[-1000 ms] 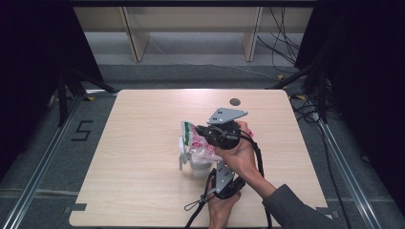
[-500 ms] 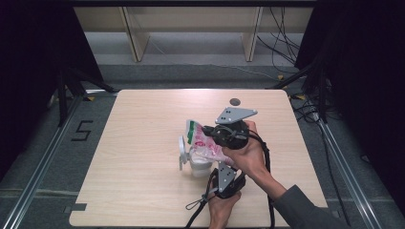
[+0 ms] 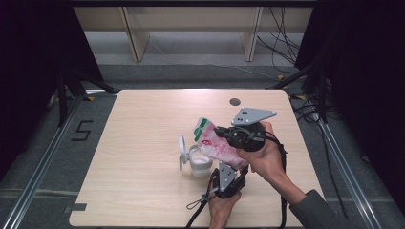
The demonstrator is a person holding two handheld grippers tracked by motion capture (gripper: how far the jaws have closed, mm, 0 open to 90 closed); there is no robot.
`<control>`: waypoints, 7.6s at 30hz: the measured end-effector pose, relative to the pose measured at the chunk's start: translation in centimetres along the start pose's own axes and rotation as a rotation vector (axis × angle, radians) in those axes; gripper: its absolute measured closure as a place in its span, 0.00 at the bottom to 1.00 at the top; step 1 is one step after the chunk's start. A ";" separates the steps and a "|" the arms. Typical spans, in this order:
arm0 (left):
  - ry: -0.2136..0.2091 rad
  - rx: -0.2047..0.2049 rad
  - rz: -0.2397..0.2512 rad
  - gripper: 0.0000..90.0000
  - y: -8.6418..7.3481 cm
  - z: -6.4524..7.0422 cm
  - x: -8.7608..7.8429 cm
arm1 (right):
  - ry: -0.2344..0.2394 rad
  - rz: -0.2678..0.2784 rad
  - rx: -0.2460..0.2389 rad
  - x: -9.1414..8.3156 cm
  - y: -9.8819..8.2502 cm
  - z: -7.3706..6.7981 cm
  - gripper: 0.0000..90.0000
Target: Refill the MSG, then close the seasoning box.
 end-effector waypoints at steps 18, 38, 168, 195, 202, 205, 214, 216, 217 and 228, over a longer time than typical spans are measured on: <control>-0.007 -0.010 -0.074 0.52 -0.6 -0.1 -0.5 | -0.007 0.088 0.088 -2.2 -1.6 1.1 1.00; -0.002 -0.053 -0.134 0.27 -1.9 -0.5 -4.1 | 0.036 0.198 0.205 -1.9 -3.5 2.1 1.00; 0.106 -0.055 -0.086 0.31 -1.7 -7.8 -12.1 | -0.318 0.098 0.578 -6.5 -22.8 12.7 0.59; 0.153 0.003 -0.089 0.51 -0.2 -10.3 -15.4 | -0.265 0.102 0.458 -6.8 -21.5 7.4 0.53; 0.182 0.062 -0.069 0.76 0.3 -10.9 -16.3 | -0.260 0.084 0.441 -6.9 -21.8 6.5 0.53; 0.195 0.085 -0.059 0.86 0.9 -11.1 -16.8 | -0.273 0.093 0.423 -7.0 -21.8 6.5 0.53; 0.179 0.103 -0.043 0.94 2.3 -12.0 -16.9 | -0.236 0.090 0.444 -7.0 -21.7 5.1 0.53; 0.182 0.110 -0.036 0.95 2.6 -12.2 -16.8 | -0.234 0.085 0.470 -7.1 -21.7 4.7 0.53; 0.181 0.118 -0.039 0.96 2.7 -12.2 -16.7 | -0.232 0.094 0.440 -7.1 -21.7 4.9 0.53; 0.148 0.111 -0.076 0.98 3.5 -13.0 -15.4 | -0.199 0.085 0.397 -7.1 -21.5 3.5 0.53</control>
Point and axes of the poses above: each handheld gripper's, and its own axes: x roughly forward along the jaws, y roughly out of its top, z roughly to its right, the point moved 10 cm from there along x, roughly forward along the jaws, and after that the axes turned 7 degrees about -z, right-handed, at the moved point
